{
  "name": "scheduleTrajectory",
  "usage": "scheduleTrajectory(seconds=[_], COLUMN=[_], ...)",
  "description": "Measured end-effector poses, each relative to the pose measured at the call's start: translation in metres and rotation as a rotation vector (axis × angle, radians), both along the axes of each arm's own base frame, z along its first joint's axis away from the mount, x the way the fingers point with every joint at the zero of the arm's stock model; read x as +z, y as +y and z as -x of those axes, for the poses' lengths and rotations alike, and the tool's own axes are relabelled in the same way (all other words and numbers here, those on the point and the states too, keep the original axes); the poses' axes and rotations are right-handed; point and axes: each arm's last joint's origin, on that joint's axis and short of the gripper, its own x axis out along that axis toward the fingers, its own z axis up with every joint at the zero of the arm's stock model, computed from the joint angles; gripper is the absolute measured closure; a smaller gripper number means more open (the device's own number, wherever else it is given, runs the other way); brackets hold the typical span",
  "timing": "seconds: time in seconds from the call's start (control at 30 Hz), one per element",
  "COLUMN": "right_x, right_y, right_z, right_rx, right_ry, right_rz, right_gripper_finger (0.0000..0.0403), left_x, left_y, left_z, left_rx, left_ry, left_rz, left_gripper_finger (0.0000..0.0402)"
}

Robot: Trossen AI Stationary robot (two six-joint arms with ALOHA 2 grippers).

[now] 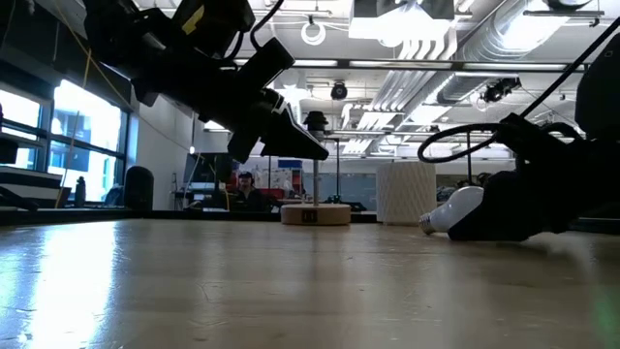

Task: Screw lightbulb
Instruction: Insert the light bulb into the lamp

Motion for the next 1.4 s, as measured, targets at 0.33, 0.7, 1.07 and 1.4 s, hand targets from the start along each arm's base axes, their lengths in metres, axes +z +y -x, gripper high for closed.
scheduleTrajectory(seconds=[0.33,0.7,1.07,1.4], right_x=[0.001,0.002,0.027,0.09], right_y=[-0.005,-0.003,0.005,0.013], right_z=[0.001,0.002,-0.01,-0.025], right_rx=[-0.036,-0.044,0.002,0.07], right_ry=[-0.028,-0.057,-0.064,-0.033], right_rz=[0.099,0.125,0.092,0.206], right_gripper_finger=[0.0077,0.0127,0.0165,0.0167], left_x=[0.0,0.0,-0.003,-0.001], left_y=[0.0,0.0,0.029,0.111], left_z=[0.0,0.0,0.004,0.013], left_rx=[0.009,0.009,0.42,0.591], left_ry=[-0.005,-0.005,-0.059,-0.157], left_rz=[0.02,0.02,0.112,0.291], left_gripper_finger=[0.0389,0.0389,0.0383,0.0359])
